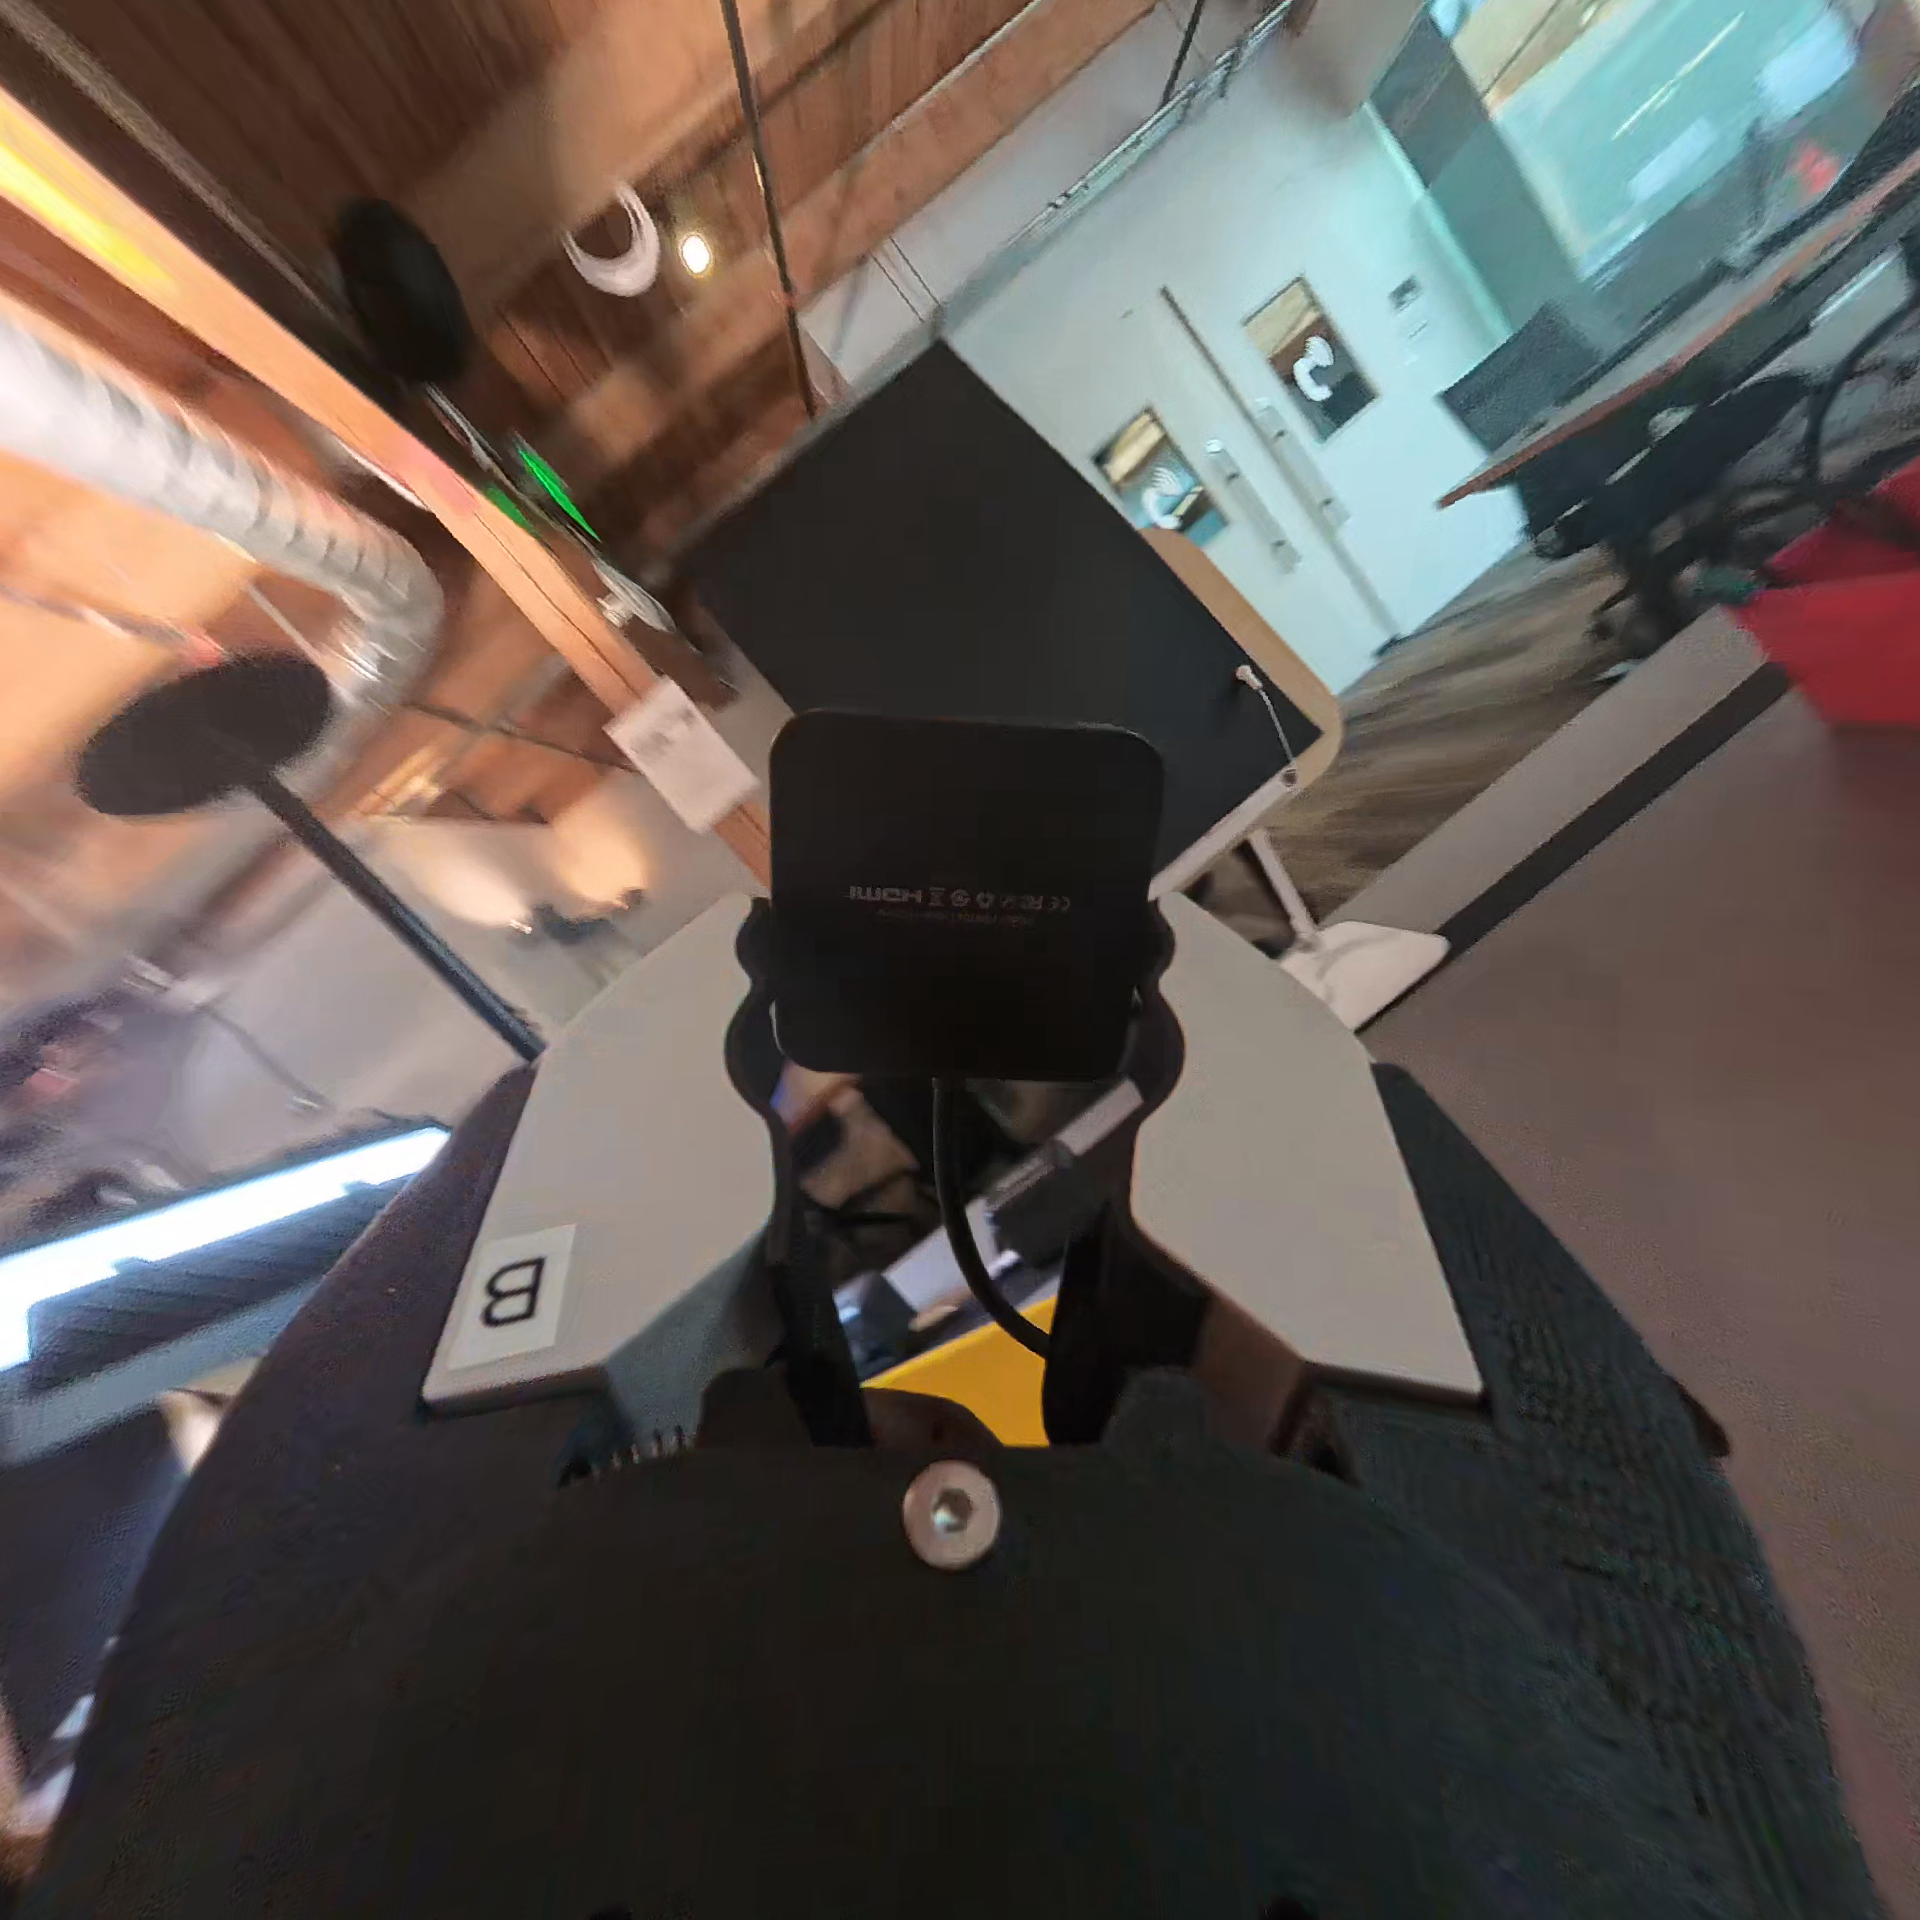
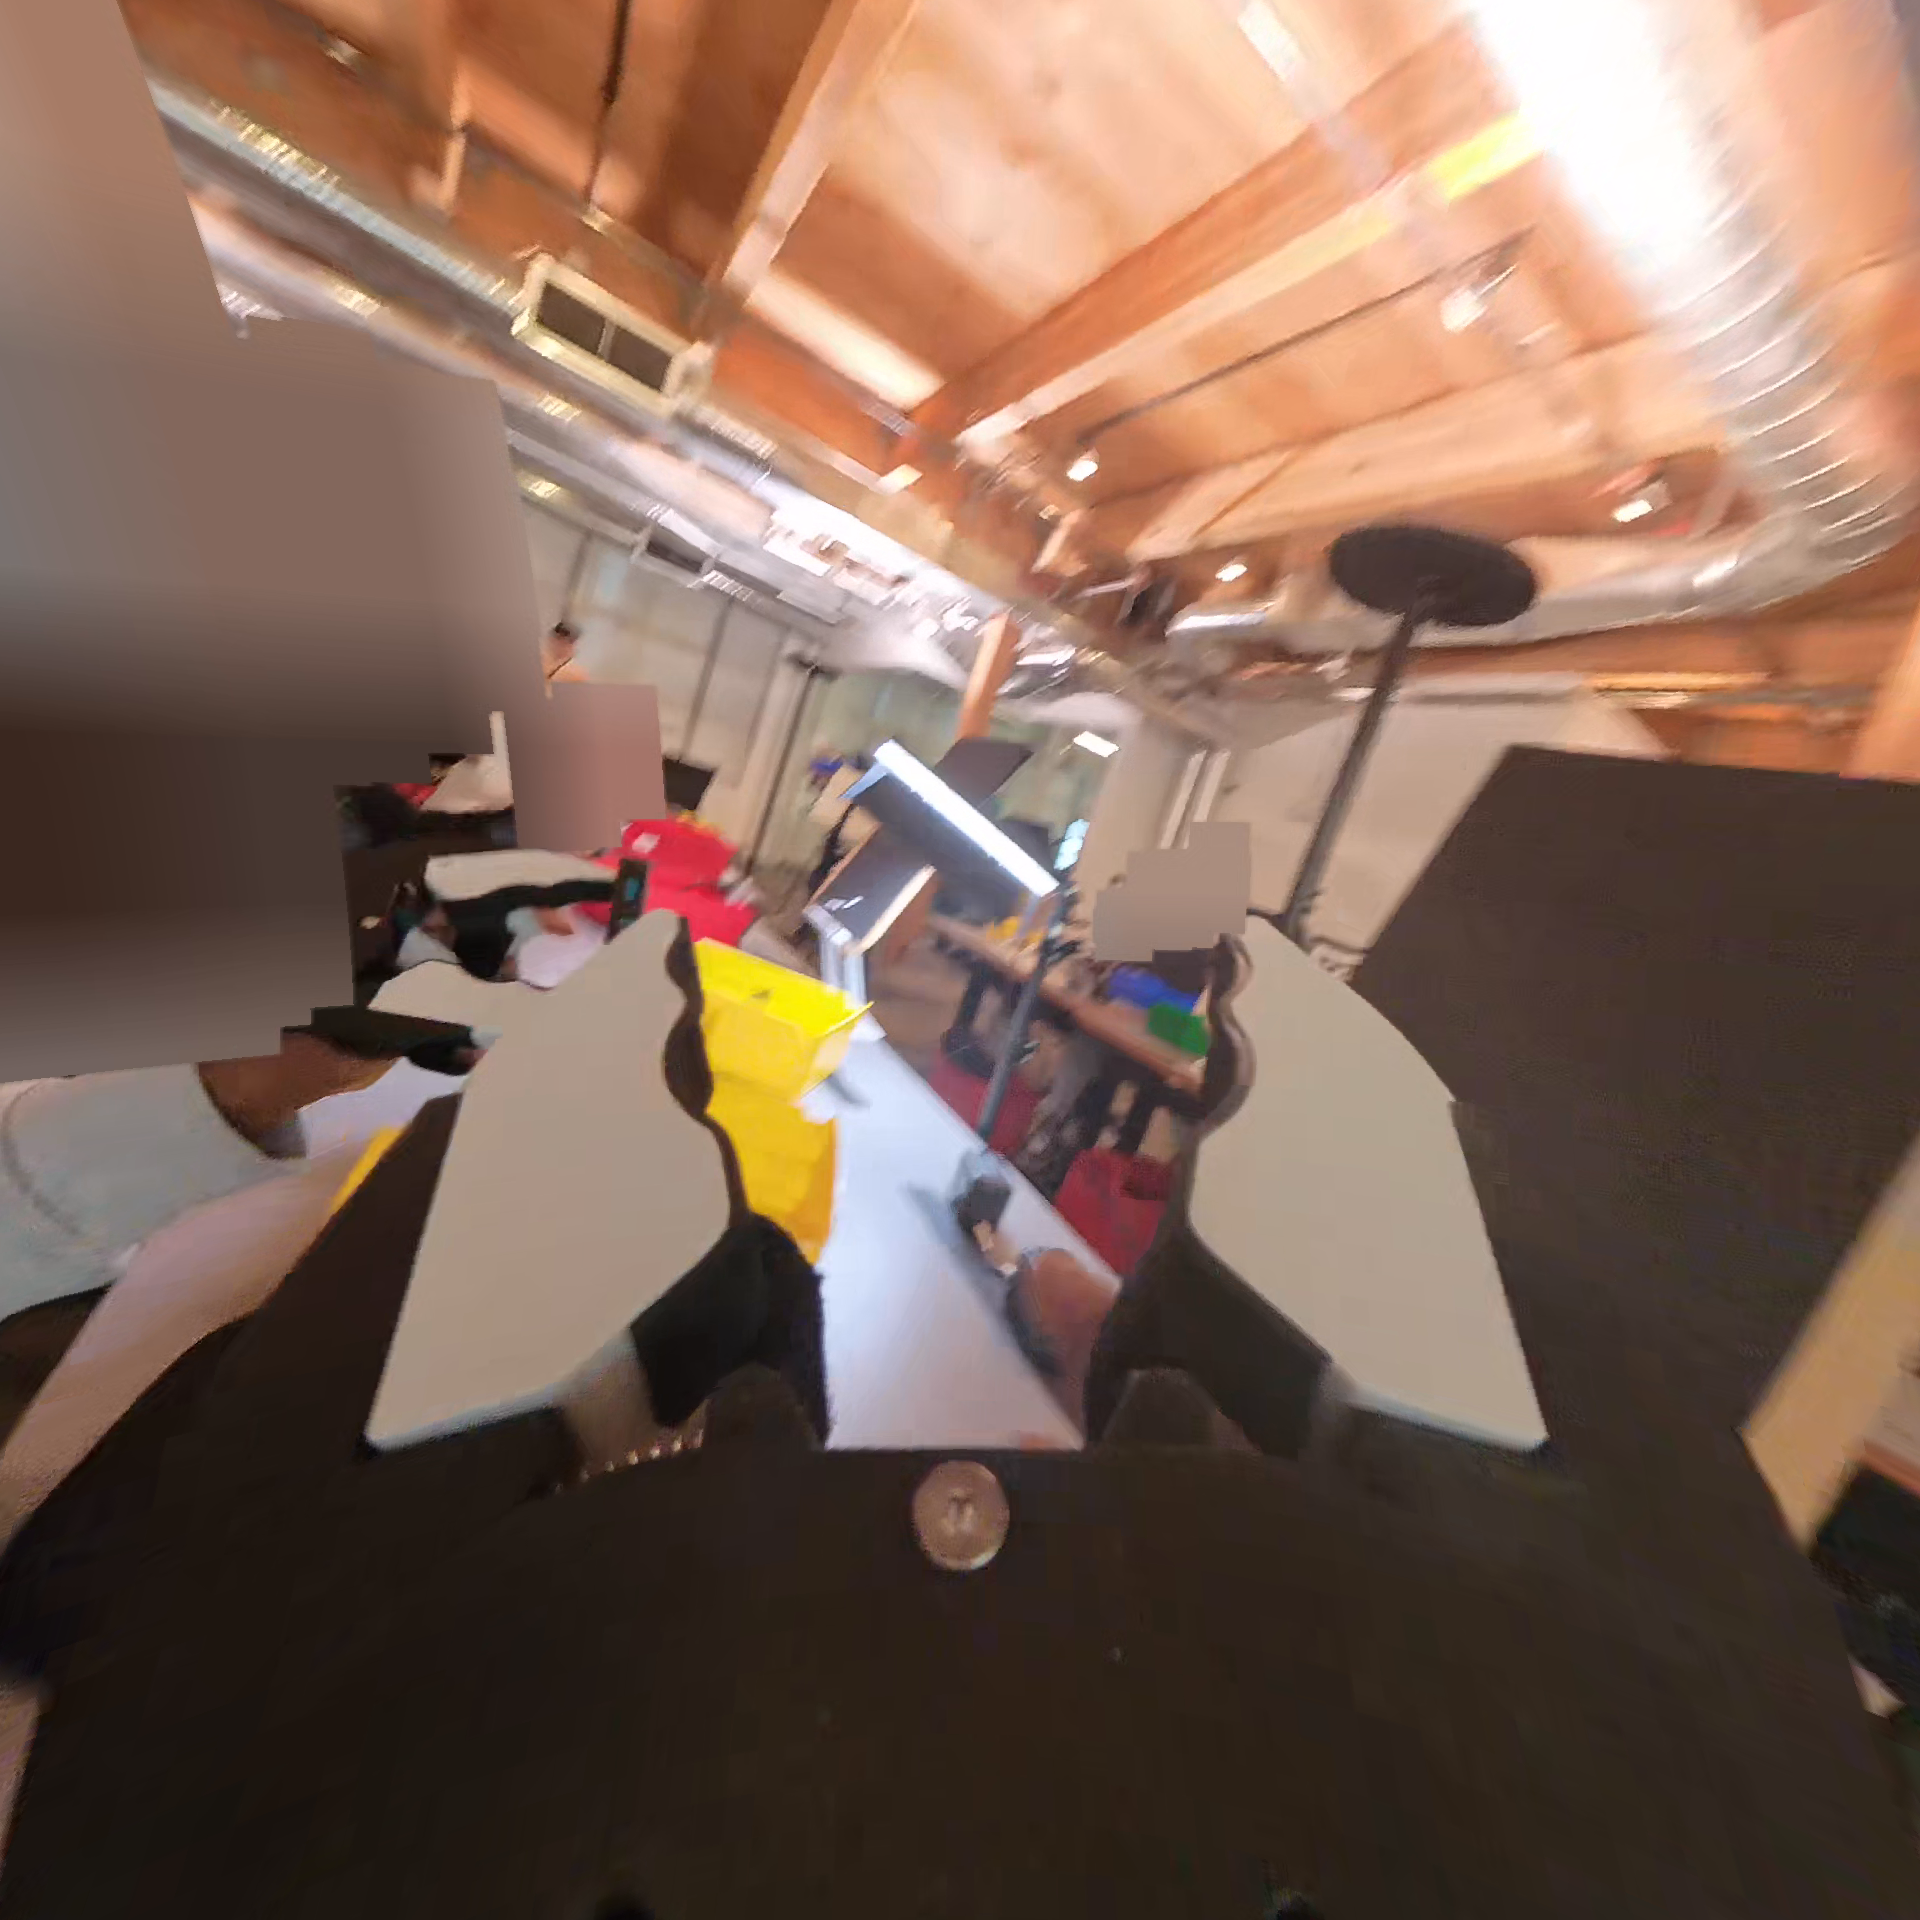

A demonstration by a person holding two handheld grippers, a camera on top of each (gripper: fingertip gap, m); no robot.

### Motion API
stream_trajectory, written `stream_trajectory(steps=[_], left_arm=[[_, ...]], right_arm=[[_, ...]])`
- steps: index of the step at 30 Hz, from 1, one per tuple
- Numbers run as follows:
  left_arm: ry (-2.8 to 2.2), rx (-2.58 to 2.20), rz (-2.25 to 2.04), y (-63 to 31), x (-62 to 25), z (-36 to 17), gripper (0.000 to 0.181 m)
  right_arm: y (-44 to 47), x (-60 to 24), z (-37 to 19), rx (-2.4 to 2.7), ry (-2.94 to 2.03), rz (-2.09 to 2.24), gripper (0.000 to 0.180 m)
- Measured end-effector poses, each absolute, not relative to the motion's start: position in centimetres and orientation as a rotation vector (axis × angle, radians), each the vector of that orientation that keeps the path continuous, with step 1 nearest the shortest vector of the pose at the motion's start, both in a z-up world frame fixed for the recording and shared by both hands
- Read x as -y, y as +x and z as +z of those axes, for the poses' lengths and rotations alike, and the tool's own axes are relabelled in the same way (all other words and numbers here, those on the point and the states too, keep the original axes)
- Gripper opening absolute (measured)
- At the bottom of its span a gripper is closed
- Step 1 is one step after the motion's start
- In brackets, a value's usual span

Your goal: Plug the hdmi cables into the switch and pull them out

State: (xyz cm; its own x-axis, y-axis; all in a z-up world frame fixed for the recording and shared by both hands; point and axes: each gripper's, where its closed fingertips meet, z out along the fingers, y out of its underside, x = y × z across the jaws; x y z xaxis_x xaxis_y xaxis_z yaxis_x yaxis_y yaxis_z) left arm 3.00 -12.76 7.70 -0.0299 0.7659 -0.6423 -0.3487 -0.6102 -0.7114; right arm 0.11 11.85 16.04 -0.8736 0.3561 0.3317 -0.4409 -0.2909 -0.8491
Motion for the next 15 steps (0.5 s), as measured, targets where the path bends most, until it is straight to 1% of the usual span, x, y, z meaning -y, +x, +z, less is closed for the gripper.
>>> stream_trajectory(steps=[1, 3, 4, 5, 6, 8, 9, 11, 13, 14, 15], left_arm=[[-1.435, 0.427, 1.830, 3.7, 11.4, 7.3, 0.068], [-1.394, 0.388, 1.962, 5.1, 9.4, 6.7, 0.066], [-1.388, 0.371, 2.019, 5.6, 8.5, 6.4, 0.066], [-1.393, 0.359, 2.081, 6.0, 7.9, 6.0, 0.066], [-1.403, 0.331, 2.144, 6.4, 7.3, 5.7, 0.066], [-1.424, 0.227, 2.279, 7.1, 5.9, 5.1, 0.066], [-1.442, 0.166, 2.347, 7.3, 5.3, 4.8, 0.066], [-1.491, 0.059, 2.437, 7.5, 4.2, 4.0, 0.066], [-1.524, -0.035, 2.452, 7.5, 3.2, 2.9, 0.066], [-1.528, -0.085, 2.446, 7.7, 2.6, 2.5, 0.066], [-1.532, -0.138, 2.442, 7.8, 2.0, 2.0, 0.066]], right_arm=[[0.8, -10.2, 15.0, 1.538, 0.147, 2.186, 0.084], [2.7, -6.9, 12.8, 1.662, 0.217, 2.231, 0.061], [3.7, -5.3, 11.7, 1.726, 0.213, 2.279, 0.055], [4.8, -3.7, 10.3, 1.799, 0.220, 2.311, 0.053], [5.9, -2.2, 8.9, 1.883, 0.252, 2.309, 0.055], [7.3, 0.2, 5.9, 2.029, 0.320, 2.212, 0.066], [7.8, 1.0, 4.7, 2.062, 0.357, 2.151, 0.068], [8.6, 2.0, 3.5, 2.051, 0.415, 2.079, 0.066], [9.0, 2.4, 3.2, 2.010, 0.435, 2.044, 0.058], [9.0, 2.5, 2.9, 1.998, 0.442, 2.010, 0.049], [9.0, 2.6, 2.5, 1.986, 0.466, 1.965, 0.031]])
